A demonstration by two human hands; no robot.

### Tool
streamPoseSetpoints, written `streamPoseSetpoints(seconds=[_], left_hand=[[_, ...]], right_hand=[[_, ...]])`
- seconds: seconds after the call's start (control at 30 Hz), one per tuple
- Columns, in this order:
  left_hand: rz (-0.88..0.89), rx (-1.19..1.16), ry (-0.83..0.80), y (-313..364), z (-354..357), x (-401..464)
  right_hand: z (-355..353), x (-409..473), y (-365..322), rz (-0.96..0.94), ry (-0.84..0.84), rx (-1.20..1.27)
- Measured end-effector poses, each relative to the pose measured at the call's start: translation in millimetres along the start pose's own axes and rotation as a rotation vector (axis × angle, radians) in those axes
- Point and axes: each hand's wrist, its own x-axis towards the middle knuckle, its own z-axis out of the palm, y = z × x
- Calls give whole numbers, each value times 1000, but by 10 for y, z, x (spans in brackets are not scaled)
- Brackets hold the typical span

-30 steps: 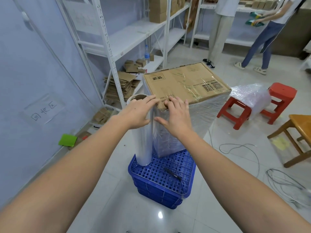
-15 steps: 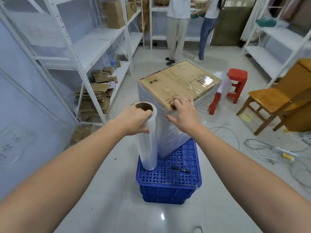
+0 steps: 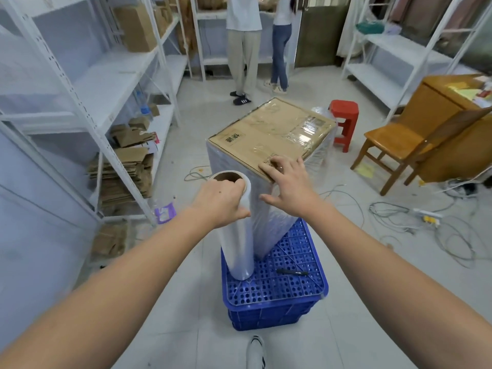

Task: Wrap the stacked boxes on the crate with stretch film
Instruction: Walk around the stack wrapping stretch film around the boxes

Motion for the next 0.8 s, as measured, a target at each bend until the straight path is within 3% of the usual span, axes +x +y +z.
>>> streamPoseSetpoints(seconds=[0.13, 0.27, 0.33, 0.43, 0.5, 0.57, 0.67, 0.8], left_hand=[[119, -17, 24, -123, 8, 99], [434, -82, 274, -387, 133, 149], [475, -141, 325, -496, 177, 180], [429, -298, 136, -621, 154, 272], [428, -312, 5, -663, 126, 359], [447, -318, -21, -736, 137, 446], [532, -302, -31, -879, 161, 554], [719, -218, -152, -1149, 17, 739]], right_hand=[[123, 78, -12, 69, 114, 58], [168, 45, -17, 63, 153, 101], [133, 19, -19, 62, 103, 102], [0, -31, -73, 80, 73, 180], [-122, -117, -250, 60, 183, 279], [-204, -215, -568, -14, 273, 286], [-147, -294, -1100, -2, 150, 192], [8, -202, -1489, 242, 13, -58]])
